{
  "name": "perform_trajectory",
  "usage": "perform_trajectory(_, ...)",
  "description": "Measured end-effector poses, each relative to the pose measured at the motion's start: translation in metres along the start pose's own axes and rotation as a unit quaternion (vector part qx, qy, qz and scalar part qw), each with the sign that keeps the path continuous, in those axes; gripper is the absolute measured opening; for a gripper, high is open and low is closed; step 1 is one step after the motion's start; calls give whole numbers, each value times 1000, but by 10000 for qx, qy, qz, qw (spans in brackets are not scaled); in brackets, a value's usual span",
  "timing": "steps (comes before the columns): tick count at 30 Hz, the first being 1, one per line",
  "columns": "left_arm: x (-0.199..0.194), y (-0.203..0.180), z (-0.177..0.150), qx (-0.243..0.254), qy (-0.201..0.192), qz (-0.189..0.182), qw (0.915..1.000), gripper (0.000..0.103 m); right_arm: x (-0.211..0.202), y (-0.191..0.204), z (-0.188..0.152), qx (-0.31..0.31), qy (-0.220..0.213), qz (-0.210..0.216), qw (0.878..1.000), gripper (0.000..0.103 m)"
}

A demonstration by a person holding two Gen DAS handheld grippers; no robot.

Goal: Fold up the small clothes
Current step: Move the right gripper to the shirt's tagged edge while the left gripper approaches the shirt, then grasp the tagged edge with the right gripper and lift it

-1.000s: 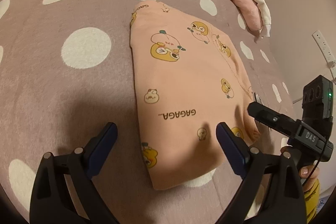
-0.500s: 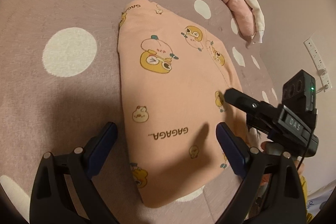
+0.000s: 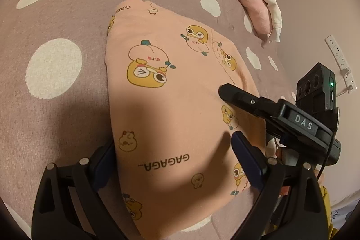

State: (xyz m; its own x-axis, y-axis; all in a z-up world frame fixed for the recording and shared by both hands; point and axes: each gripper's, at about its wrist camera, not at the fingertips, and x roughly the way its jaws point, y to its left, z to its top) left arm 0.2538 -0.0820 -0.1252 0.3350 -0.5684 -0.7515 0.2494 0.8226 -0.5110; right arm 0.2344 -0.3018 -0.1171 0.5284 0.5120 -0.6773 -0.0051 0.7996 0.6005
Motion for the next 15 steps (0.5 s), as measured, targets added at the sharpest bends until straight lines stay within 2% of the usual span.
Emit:
perform_trajectory(3,-2,-1,0,22,-62,227,9997,70,-3,2,-2,-107,-88,-52,9999,34)
perform_trajectory(11,-6,0,-1,48,-129,386,9992,56,-10,24,-6,-563,-310,-371,9972,28)
perform_trajectory(12,-7,-1,-2,69,-150,390,9991,52,-11,27,-7,-615,-333,-386,9968,27)
perform_trajectory(15,-12,-2,-3,73,-201,371,9991,48,-17,35,-9,-748,-397,-368,9957,27)
